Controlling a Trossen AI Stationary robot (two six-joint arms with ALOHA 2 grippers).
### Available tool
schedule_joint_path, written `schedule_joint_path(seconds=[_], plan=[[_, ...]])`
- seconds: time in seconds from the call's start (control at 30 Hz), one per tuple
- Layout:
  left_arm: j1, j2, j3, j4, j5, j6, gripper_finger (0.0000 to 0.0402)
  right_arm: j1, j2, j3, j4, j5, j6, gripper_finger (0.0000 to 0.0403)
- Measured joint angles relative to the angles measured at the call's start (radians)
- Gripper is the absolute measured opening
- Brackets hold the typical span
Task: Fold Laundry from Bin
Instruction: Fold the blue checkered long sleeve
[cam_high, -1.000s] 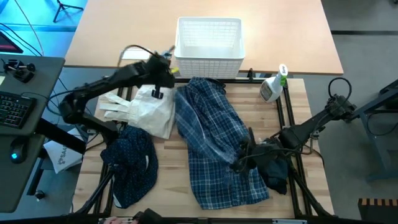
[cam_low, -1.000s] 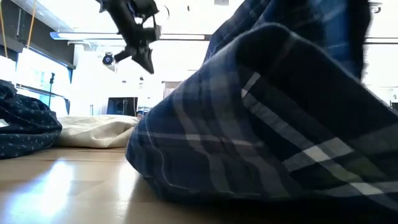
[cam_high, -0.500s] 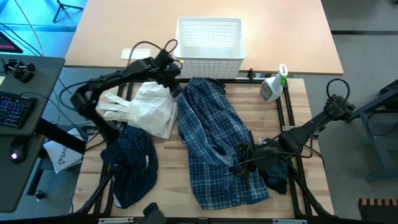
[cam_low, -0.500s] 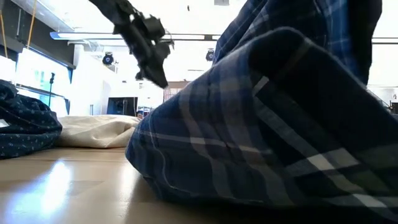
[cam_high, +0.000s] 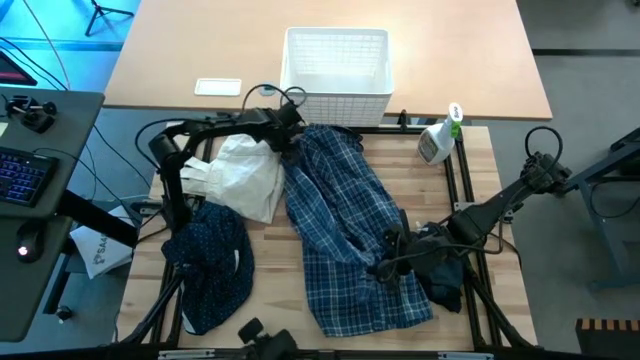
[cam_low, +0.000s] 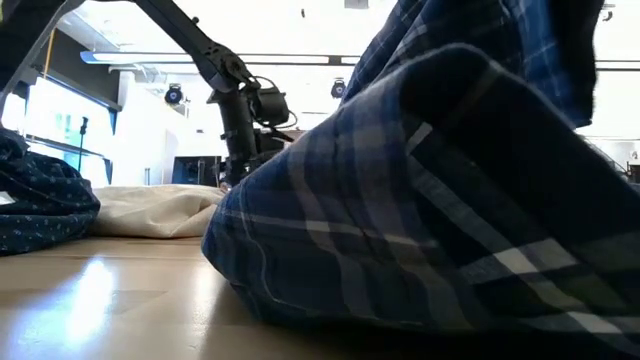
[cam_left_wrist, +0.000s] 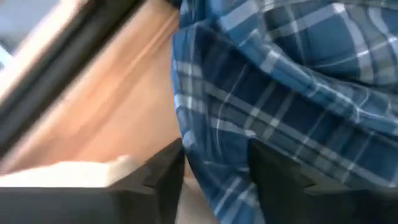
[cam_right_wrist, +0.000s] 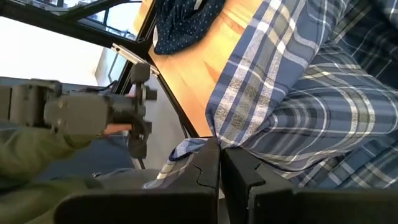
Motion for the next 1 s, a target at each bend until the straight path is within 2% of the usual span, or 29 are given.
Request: schedule_joint_path(seconds=[0.13, 0.2, 0.37, 0.47, 0.63, 0.77, 1.0], plan=[[-0.047, -0.026, 0.003, 0.018, 0.000, 0.085, 0.0039, 0.000, 0.000, 0.000, 0.001, -0.002, 0.000, 0.0000], [-0.062, -0.047, 0.008, -0.003, 0.002, 0.104, 0.0013, 0.002, 0.000, -0.001, 0.002, -0.009, 0.000, 0.0000], [-0.096, -0.206, 0.078, -0.161, 0.013, 0.121, 0.0002, 0.031, 0.000, -0.001, 0.022, -0.035, 0.022, 0.0000], [-0.105, -0.331, 0.119, -0.207, -0.038, 0.127, 0.0001, 0.066, 0.000, -0.001, 0.023, -0.036, 0.054, 0.0000], [-0.063, -0.470, 0.175, -0.189, -0.106, 0.105, 0.0001, 0.106, 0.000, -0.001, 0.004, -0.046, 0.107, 0.0000], [-0.013, -0.469, 0.177, -0.141, -0.088, 0.085, 0.0000, 0.101, -0.001, -0.001, 0.005, -0.117, 0.116, 0.0000], [0.027, -0.316, 0.176, -0.038, -0.061, 0.079, 0.0000, 0.087, -0.001, -0.001, 0.104, -0.192, 0.116, 0.0000]])
